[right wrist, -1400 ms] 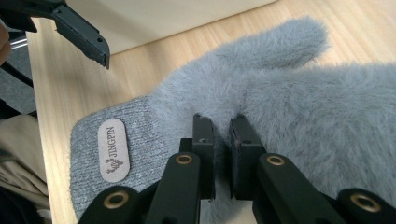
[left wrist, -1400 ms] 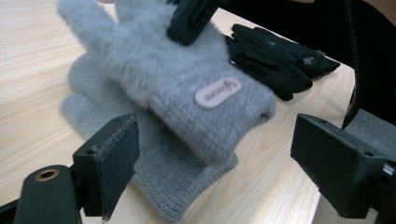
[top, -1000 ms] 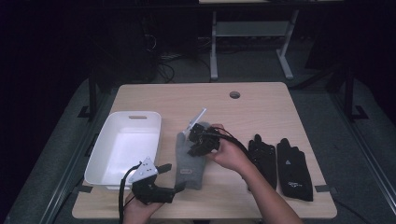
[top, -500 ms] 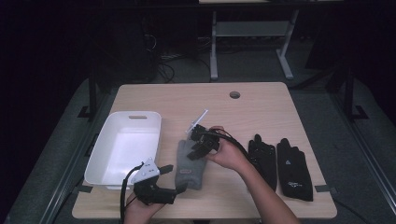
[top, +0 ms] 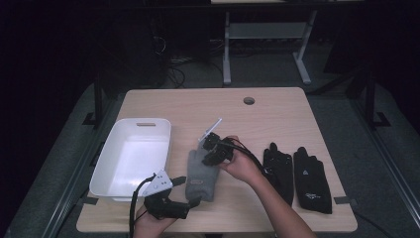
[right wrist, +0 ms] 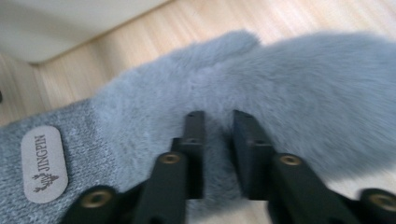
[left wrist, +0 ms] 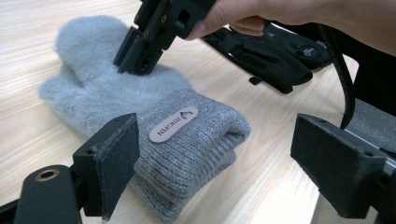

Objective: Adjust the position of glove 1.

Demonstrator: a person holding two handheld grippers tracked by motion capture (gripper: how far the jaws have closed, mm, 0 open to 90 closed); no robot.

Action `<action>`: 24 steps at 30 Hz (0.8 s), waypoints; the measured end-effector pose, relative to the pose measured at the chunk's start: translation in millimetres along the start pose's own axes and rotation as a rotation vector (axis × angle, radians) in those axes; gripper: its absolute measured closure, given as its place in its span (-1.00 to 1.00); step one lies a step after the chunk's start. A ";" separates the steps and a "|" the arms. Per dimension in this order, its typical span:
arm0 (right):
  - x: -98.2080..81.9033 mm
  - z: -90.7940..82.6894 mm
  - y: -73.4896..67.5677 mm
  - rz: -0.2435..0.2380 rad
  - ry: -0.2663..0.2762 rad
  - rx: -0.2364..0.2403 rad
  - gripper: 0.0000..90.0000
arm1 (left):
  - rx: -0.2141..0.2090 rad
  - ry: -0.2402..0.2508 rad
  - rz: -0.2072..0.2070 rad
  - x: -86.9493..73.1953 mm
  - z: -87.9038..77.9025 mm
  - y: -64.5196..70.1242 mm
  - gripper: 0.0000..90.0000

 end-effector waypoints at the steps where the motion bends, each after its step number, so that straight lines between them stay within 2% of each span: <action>1: 1.7 -2.1 1.2 0.012 0.015 -0.001 0.43 | -0.001 0.003 0.001 0.2 0.3 0.2 -0.66; 2: 1.7 -2.1 1.2 0.012 0.015 -0.001 0.43 | -0.001 0.003 0.001 0.2 0.3 0.2 -0.66; 3: 4.7 -10.0 6.6 0.058 0.049 -0.005 0.30 | -0.001 0.001 0.004 0.0 0.8 0.6 -0.66; 5: 4.4 -16.0 13.6 0.089 0.063 -0.027 0.16 | -0.005 -0.005 0.003 -1.2 2.1 2.0 -0.66; 10: -0.8 -25.6 34.0 0.206 0.089 -0.049 -0.11 | -0.009 -0.021 0.017 -2.8 4.2 4.4 -0.66; 13: -3.3 -26.0 42.6 0.292 0.094 -0.035 -0.25 | -0.013 -0.020 0.023 -2.7 5.3 6.0 -0.66; 14: -3.3 -26.0 42.6 0.292 0.094 -0.035 -0.25 | -0.013 -0.020 0.023 -2.7 5.3 6.0 -0.66; 15: -4.7 -23.1 49.6 0.337 0.102 -0.035 -0.32 | -0.013 -0.021 0.023 -2.5 5.4 6.6 -0.66; 17: -5.2 -19.9 54.6 0.373 0.112 -0.033 -0.34 | -0.013 -0.020 0.025 -2.3 5.3 6.7 -0.66; 18: -5.2 -19.9 54.6 0.373 0.112 -0.033 -0.34 | -0.013 -0.012 0.025 -1.5 5.4 7.1 -0.66; 19: -5.0 -14.9 58.5 0.416 0.124 -0.020 -0.35 | -0.016 -0.008 0.030 -0.2 4.9 8.1 -0.66; 20: -5.7 -12.6 60.0 0.435 0.117 -0.026 -0.36 | -0.016 -0.008 0.030 -0.2 4.9 8.1 -0.66; 24: -6.8 -4.5 65.0 0.465 0.118 -0.036 -0.35 | -0.020 -0.009 0.039 0.1 5.0 9.4 -0.66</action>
Point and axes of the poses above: each handheld gripper's, and its own axes: z roughly forward along the jaws, x roughly out of its top, y roughly to its right, the point moved 9 cm from there along z, roughly forward along the jaws, and after that the axes turned 13 degrees about y, right-handed, at the moved point
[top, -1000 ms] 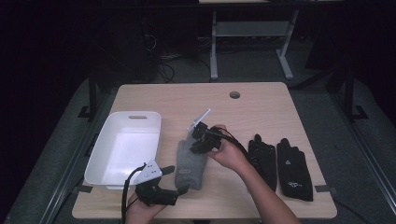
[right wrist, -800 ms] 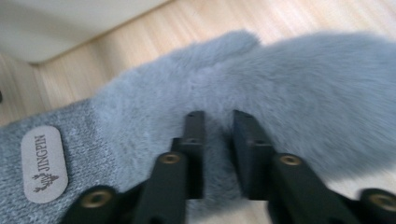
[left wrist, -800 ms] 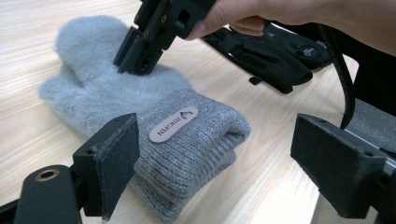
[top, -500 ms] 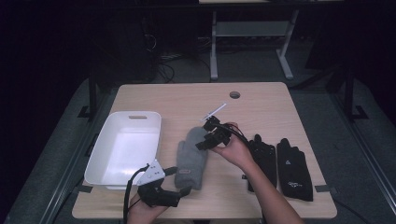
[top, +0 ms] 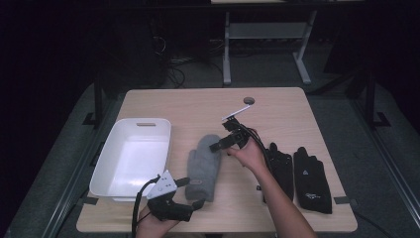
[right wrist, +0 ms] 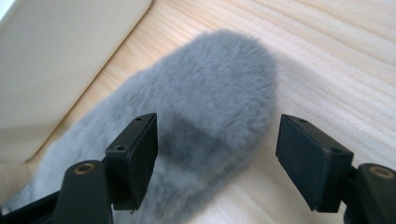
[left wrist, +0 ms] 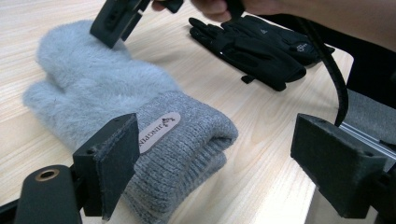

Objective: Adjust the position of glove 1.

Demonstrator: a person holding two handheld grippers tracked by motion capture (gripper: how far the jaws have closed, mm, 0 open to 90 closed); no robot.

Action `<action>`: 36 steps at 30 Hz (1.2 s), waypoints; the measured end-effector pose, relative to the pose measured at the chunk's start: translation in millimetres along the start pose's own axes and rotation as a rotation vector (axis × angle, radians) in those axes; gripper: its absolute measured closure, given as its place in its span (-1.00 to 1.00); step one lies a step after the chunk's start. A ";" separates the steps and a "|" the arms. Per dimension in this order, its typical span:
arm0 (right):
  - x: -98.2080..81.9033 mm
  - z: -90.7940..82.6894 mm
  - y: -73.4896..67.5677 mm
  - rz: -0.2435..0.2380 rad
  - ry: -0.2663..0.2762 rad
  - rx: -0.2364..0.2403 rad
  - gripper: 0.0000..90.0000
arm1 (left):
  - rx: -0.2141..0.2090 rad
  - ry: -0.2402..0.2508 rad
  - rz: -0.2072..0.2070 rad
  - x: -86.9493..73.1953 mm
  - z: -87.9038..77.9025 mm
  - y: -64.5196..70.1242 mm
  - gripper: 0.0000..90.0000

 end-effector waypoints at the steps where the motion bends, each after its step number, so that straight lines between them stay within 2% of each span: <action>1: -2.2 5.8 4.7 0.018 -0.011 -0.022 -0.35 | -0.001 -0.004 0.004 -0.2 0.0 0.7 -0.66; 5: -7.8 15.3 9.0 0.058 -0.034 -0.032 -0.31 | -0.002 -0.002 0.005 0.1 0.5 1.6 -0.66; 8: -12.2 20.5 8.8 0.071 -0.056 -0.044 -0.27 | -0.004 -0.004 0.000 0.1 0.8 2.0 -0.66; 13: -15.1 25.4 9.0 0.074 -0.049 -0.042 -0.13 | -0.006 -0.006 -0.005 0.5 0.7 2.9 -0.66; 15: -16.1 26.9 8.6 0.080 -0.040 -0.031 -0.07 | -0.007 -0.008 -0.004 0.3 0.8 2.6 -0.66; 18: -17.3 27.5 7.3 0.104 -0.030 0.006 0.14 | -0.006 -0.009 -0.005 0.4 1.0 2.7 -0.66; 21: -17.4 26.8 5.1 0.120 -0.028 0.039 0.34 | -0.005 -0.008 -0.008 0.4 1.3 2.4 -0.66; 22: -17.4 26.8 5.1 0.120 -0.028 0.039 0.34 | -0.005 -0.008 -0.008 0.4 1.3 2.4 -0.66; 23: -16.7 25.8 3.8 0.111 -0.027 0.042 0.48 | -0.005 -0.006 -0.010 0.7 1.5 1.8 -0.66; 25: -15.7 24.9 3.0 0.105 -0.021 0.046 0.56 | -0.007 -0.010 -0.022 0.6 1.4 1.2 -0.66; 28: -15.0 24.3 2.3 0.103 -0.010 0.053 0.61 | -0.009 -0.011 -0.034 0.8 1.2 0.8 -0.66; 31: -12.3 18.5 -0.3 0.095 0.014 0.067 0.66 | -0.014 -0.004 -0.076 3.9 0.3 -0.6 -0.66; 36: -8.6 2.0 -3.9 0.083 0.055 0.092 0.70 | 0.001 0.000 -0.084 10.9 0.3 0.2 -0.66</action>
Point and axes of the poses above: each handheld gripper's, and its own axes: z roughly forward along the jaws, x roughly out of its top, y roughly to its right, the point moved 9 cm from there along z, roughly forward along the jaws, and after that the axes turned 13 degrees about y, right-handed, at the moved point
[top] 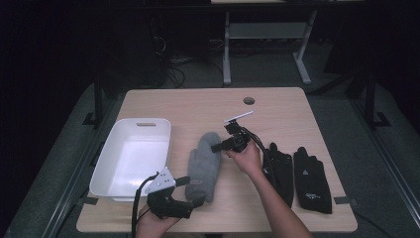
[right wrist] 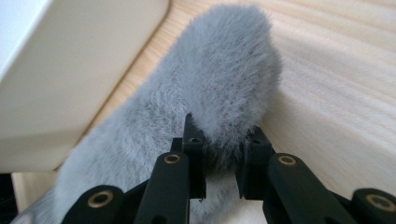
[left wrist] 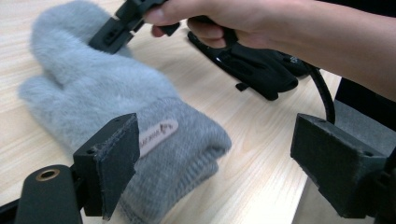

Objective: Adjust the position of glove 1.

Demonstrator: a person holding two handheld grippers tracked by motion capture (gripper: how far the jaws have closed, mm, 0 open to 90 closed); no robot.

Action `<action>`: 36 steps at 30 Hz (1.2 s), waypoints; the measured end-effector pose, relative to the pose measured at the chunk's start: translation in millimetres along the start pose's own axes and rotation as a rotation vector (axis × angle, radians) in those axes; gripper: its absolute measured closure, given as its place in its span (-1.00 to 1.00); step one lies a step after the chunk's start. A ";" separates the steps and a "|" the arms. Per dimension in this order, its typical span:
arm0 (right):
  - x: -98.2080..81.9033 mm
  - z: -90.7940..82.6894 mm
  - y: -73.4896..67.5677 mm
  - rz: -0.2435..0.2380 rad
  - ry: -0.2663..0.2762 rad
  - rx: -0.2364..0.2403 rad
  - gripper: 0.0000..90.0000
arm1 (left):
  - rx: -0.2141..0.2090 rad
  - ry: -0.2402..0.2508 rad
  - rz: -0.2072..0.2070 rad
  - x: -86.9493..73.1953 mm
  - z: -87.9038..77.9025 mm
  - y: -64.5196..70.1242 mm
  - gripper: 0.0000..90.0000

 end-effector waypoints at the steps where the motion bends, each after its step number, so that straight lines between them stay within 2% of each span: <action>1: 0.4 -4.6 -1.4 -0.002 0.007 0.005 0.70 | -0.003 -0.005 -0.009 1.6 0.4 0.6 -0.65; 3: -0.1 -13.6 -3.2 -0.004 0.017 0.011 0.71 | -0.008 -0.001 -0.030 5.1 2.6 1.9 -0.63; 7: -3.7 -26.2 -2.8 -0.021 0.026 0.008 0.71 | -0.008 -0.007 -0.039 11.0 7.8 2.7 -0.60; 9: -8.0 -39.0 -0.5 -0.029 0.035 0.007 0.72 | -0.009 -0.032 -0.043 13.7 14.8 4.6 -0.60; 12: -11.1 -46.5 2.3 -0.035 0.047 0.005 0.72 | -0.007 -0.054 -0.039 14.9 20.3 5.4 -0.59; 14: -16.6 -57.3 8.1 -0.036 0.056 -0.005 0.72 | 0.007 -0.079 -0.043 18.0 28.8 4.2 -0.58; 16: -20.2 -63.8 12.9 -0.032 0.066 -0.011 0.73 | 0.012 -0.082 -0.047 19.4 31.6 3.6 -0.56; 20: -27.7 -74.4 24.5 -0.022 0.071 -0.027 0.73 | 0.044 -0.119 -0.081 21.2 43.5 -5.6 -0.54; 22: -29.0 -76.7 27.1 -0.023 0.074 -0.032 0.73 | 0.049 -0.126 -0.080 20.7 45.2 -7.4 -0.54; 23: -31.5 -80.3 31.4 -0.021 0.075 -0.042 0.72 | 0.071 -0.153 -0.089 18.0 50.0 -12.4 -0.54; 26: -34.0 -83.1 35.6 -0.024 0.071 -0.058 0.72 | 0.077 -0.178 -0.108 15.0 53.9 -16.7 -0.54; 29: -39.0 -85.9 44.5 -0.023 0.068 -0.073 0.72 | 0.086 -0.214 -0.152 9.4 60.8 -23.2 -0.54; 30: -39.0 -85.9 44.5 -0.023 0.068 -0.073 0.72 | 0.086 -0.214 -0.152 9.4 60.8 -23.2 -0.54; 32: -41.5 -86.3 47.8 -0.019 0.063 -0.082 0.72 | 0.089 -0.230 -0.181 6.3 64.2 -26.0 -0.54; 34: -43.5 -87.3 51.3 -0.022 0.063 -0.086 0.72 | 0.118 -0.248 -0.190 1.3 67.5 -30.8 -0.54; 36: -44.4 -88.2 52.1 -0.023 0.059 -0.092 0.72 | 0.125 -0.259 -0.214 -2.8 69.5 -32.6 -0.54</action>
Point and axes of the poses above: each handheld gripper's, and its own axes: z roughly forward along the jaws, x roughly out of its top, y roughly to its right, the point moved 9 cm from there along z, roughly forward along the jaws, and after that the axes turned 13 degrees about y, right-handed, at the moved point
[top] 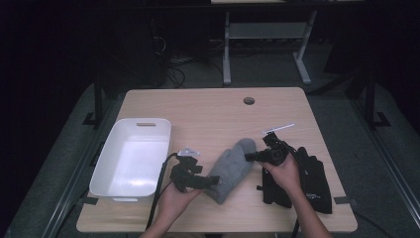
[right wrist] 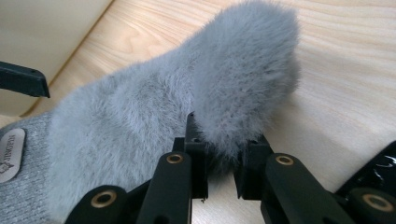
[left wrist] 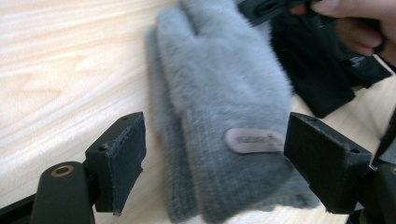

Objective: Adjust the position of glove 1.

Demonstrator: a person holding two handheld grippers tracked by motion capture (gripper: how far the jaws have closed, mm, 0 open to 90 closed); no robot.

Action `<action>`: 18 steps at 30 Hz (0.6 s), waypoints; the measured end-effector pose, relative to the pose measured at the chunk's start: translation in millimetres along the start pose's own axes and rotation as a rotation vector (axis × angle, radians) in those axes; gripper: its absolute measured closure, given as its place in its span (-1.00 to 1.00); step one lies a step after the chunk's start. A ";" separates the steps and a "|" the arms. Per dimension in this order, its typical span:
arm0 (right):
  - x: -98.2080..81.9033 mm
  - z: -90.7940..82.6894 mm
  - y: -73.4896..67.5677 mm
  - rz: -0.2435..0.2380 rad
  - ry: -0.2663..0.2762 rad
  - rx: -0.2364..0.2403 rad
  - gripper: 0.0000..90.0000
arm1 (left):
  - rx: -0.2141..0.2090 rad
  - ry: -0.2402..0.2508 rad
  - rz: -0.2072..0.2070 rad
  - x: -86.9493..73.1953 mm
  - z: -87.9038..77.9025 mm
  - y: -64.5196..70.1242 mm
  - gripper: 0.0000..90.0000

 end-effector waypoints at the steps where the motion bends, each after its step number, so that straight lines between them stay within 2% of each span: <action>1: -0.3 -0.1 0.6 -0.004 -0.001 -0.003 0.72 | 0.000 0.000 0.000 0.0 0.0 0.0 -0.54; 2: -1.2 -0.2 1.9 -0.010 -0.002 -0.004 0.72 | -0.008 -0.017 -0.030 -3.8 2.5 -1.2 -0.54; 3: -1.8 -0.1 2.7 -0.010 -0.002 -0.006 0.72 | -0.011 -0.038 -0.024 -6.6 2.8 -2.7 -0.54; 6: -4.5 0.5 5.1 0.000 -0.002 -0.004 0.72 | -0.029 -0.063 -0.068 -13.5 7.0 -2.7 -0.54; 7: -5.7 0.7 5.7 0.002 -0.005 -0.006 0.72 | -0.029 -0.063 -0.068 -13.5 7.0 -2.7 -0.55; 8: -6.4 1.1 6.1 0.002 -0.003 -0.008 0.72 | -0.046 -0.076 -0.109 -16.2 8.6 -3.9 -0.55; 14: -7.8 2.5 7.2 0.003 0.001 -0.007 0.72 | -0.076 -0.120 -0.116 -20.7 11.3 -1.7 -0.54; 15: -8.1 3.2 7.1 0.002 0.000 -0.008 0.72 | -0.115 -0.146 -0.144 -23.1 13.1 1.8 -0.51; 16: -8.2 3.5 7.0 0.002 0.000 -0.009 0.72 | -0.115 -0.146 -0.144 -23.1 13.1 1.8 -0.49; 17: -8.5 3.7 7.5 0.000 0.001 -0.011 0.72 | -0.135 -0.154 -0.169 -24.6 15.6 2.1 -0.49; 18: -9.0 3.8 7.7 0.002 0.001 -0.012 0.72 | -0.135 -0.154 -0.169 -24.6 15.6 2.1 -0.49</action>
Point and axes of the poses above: each handheld gripper's, and its own axes: z roughly forward along the jaws, x roughly out of its top, y roughly to its right, the point moved 9 cm from there along z, roughly forward along the jaws, and after that the axes turned 13 degrees about y, right-handed, at the moved point
